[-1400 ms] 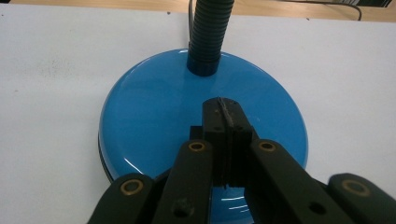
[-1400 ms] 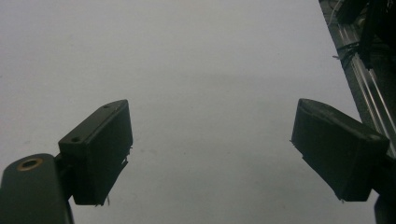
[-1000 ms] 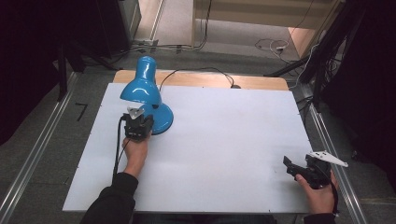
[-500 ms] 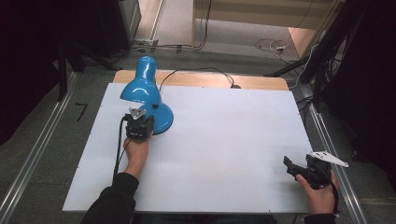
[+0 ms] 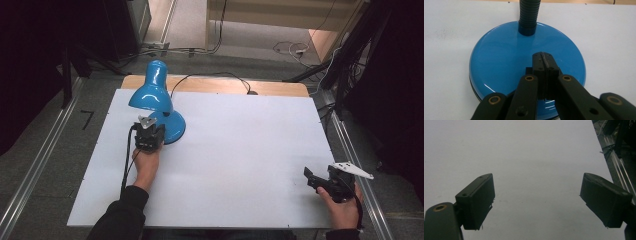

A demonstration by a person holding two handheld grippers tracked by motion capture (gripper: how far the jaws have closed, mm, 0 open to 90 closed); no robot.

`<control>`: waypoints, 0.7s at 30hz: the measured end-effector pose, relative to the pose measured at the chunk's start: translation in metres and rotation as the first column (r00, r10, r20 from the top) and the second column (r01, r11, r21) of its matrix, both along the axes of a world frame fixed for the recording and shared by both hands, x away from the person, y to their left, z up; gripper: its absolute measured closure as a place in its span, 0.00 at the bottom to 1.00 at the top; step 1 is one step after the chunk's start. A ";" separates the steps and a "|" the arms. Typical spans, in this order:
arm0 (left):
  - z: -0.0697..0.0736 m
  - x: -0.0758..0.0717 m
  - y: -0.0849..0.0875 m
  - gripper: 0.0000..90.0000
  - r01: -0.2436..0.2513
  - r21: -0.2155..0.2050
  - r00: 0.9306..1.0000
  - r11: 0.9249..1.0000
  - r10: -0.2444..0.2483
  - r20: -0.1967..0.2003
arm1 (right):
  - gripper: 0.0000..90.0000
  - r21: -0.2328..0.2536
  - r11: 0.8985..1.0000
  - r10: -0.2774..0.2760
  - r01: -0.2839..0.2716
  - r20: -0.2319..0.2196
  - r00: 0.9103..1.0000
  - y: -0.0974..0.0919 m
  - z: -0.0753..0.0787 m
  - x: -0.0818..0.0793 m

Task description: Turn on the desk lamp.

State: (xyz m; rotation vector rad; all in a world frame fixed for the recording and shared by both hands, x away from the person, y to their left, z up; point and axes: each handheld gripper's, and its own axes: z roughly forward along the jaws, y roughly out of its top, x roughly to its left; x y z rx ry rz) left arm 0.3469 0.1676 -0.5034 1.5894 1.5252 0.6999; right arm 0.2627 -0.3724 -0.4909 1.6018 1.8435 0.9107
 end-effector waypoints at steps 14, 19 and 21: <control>0.000 -0.003 0.001 1.00 -0.004 0.001 1.000 1.000 0.004 0.004 | 0.12 0.003 1.000 -0.003 0.003 0.004 1.000 -0.001 0.001 -0.002; 0.000 -0.003 0.001 1.00 -0.006 -0.001 1.000 1.000 0.006 0.004 | 0.12 0.004 1.000 -0.002 0.002 0.006 1.000 -0.002 0.001 -0.002; 0.000 -0.003 0.001 1.00 -0.004 -0.005 1.000 1.000 0.004 0.003 | 0.12 0.003 1.000 -0.005 0.005 0.007 1.000 -0.002 0.001 -0.002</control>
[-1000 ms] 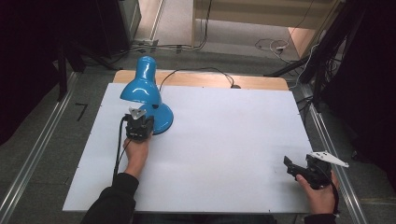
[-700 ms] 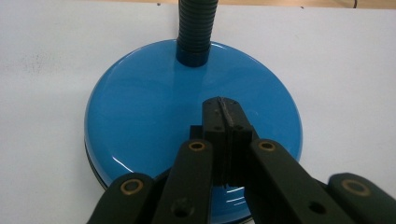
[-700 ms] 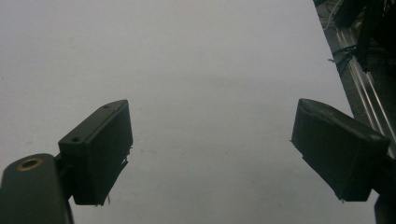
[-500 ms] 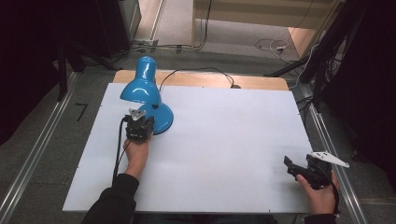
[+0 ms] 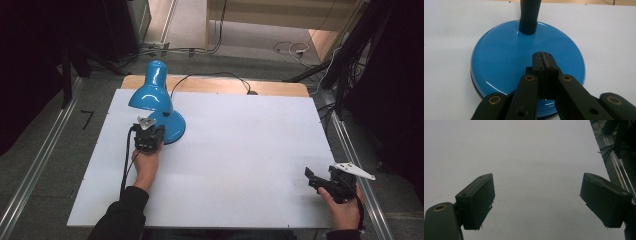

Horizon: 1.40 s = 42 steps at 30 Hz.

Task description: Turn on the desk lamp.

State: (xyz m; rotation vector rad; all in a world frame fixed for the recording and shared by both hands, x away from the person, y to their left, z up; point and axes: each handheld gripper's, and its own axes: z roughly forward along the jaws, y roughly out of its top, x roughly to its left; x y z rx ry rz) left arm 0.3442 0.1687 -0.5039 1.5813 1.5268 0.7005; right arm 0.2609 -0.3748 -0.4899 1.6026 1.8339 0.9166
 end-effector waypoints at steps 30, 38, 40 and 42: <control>-0.002 -0.002 0.002 1.00 0.010 0.000 1.000 1.000 -0.010 0.015 | 0.12 -0.005 1.000 -0.010 0.010 0.002 1.000 -0.001 0.001 -0.001; -0.002 -0.003 0.002 1.00 0.017 0.019 1.000 1.000 -0.017 0.018 | 0.12 -0.004 1.000 -0.011 0.011 -0.001 1.000 -0.001 0.000 -0.001; -0.002 -0.004 0.001 1.00 0.016 0.034 1.000 0.999 -0.017 0.020 | 0.12 -0.004 1.000 -0.010 0.010 -0.003 1.000 -0.001 0.000 -0.001; -0.002 -0.004 0.000 1.00 0.014 0.040 1.000 0.999 -0.014 0.020 | 0.12 -0.005 1.000 -0.011 0.011 -0.002 1.000 -0.001 0.000 -0.001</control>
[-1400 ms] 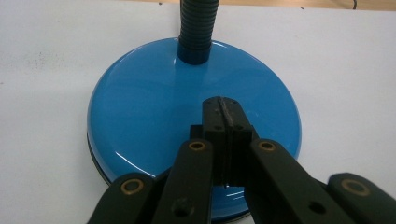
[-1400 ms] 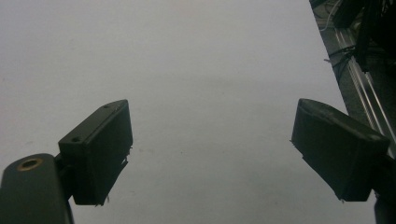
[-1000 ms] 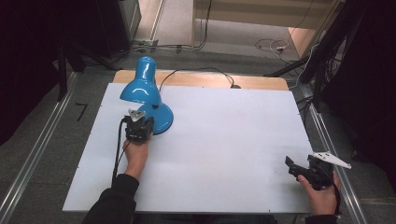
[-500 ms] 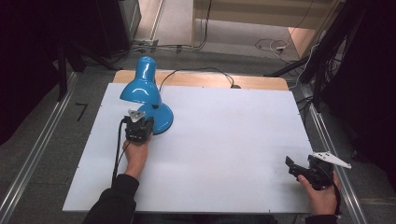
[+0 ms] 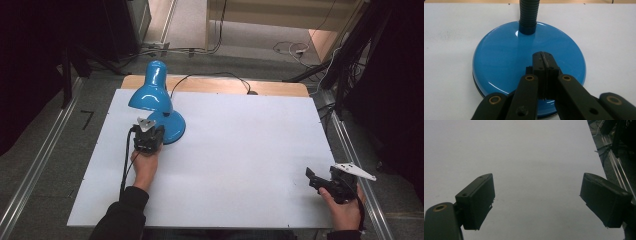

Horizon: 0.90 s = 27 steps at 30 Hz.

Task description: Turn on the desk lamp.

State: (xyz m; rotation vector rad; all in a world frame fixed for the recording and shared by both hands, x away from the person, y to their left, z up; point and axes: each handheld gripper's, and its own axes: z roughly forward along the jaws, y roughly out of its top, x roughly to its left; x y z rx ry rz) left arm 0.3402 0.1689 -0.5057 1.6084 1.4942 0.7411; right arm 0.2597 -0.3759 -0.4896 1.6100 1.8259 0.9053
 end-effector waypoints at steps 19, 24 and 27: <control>0.001 -0.005 0.006 1.00 -0.028 -0.028 1.000 0.999 0.027 -0.008 | 0.12 0.005 1.000 -0.002 0.001 0.010 1.000 0.000 0.002 0.000; 0.007 -0.011 0.010 1.00 -0.018 -0.045 1.000 0.999 0.018 0.008 | 0.12 0.009 1.000 -0.003 0.002 0.010 1.000 -0.001 0.001 0.000; 0.010 -0.016 0.012 1.00 -0.015 -0.055 1.000 0.998 0.016 0.015 | 0.12 0.010 1.000 -0.002 0.002 0.008 1.000 -0.001 0.002 0.000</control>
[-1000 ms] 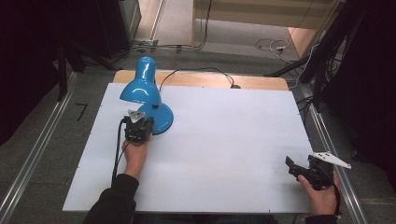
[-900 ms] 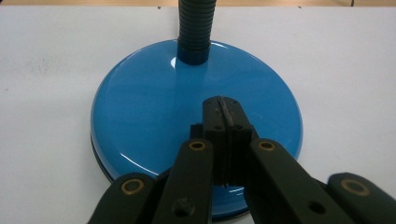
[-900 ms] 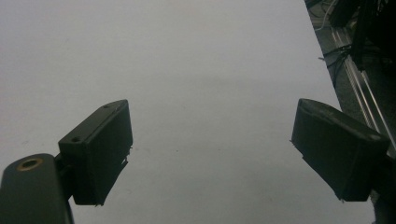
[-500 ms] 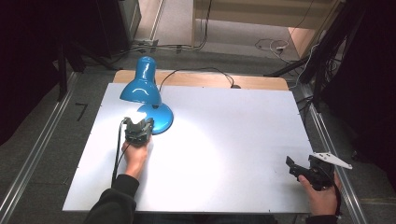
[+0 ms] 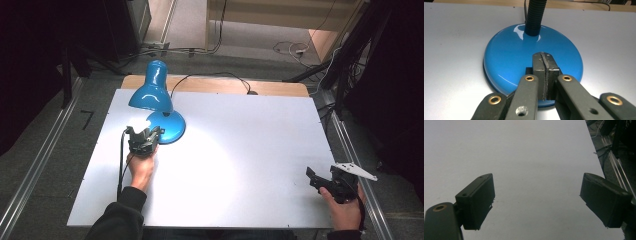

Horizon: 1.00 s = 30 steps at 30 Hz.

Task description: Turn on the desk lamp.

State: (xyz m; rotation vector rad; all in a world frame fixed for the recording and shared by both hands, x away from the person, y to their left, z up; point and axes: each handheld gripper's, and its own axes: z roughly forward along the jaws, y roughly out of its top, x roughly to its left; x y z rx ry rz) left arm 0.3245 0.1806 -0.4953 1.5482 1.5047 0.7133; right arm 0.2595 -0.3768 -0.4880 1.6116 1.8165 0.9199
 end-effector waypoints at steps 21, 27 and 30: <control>0.012 -0.023 0.005 0.52 0.021 -0.017 1.000 1.000 -0.021 -0.011 | 0.12 -0.003 1.000 -0.006 0.006 0.001 1.000 -0.001 0.001 -0.003; 0.016 -0.034 0.007 0.46 0.029 -0.015 1.000 0.999 -0.029 -0.006 | 0.12 -0.004 1.000 -0.003 0.004 0.003 1.000 -0.002 0.001 -0.004; 0.017 -0.038 0.008 0.44 0.030 -0.014 1.000 0.999 -0.030 -0.003 | 0.12 -0.005 1.000 -0.003 0.003 0.003 1.000 -0.001 0.001 -0.004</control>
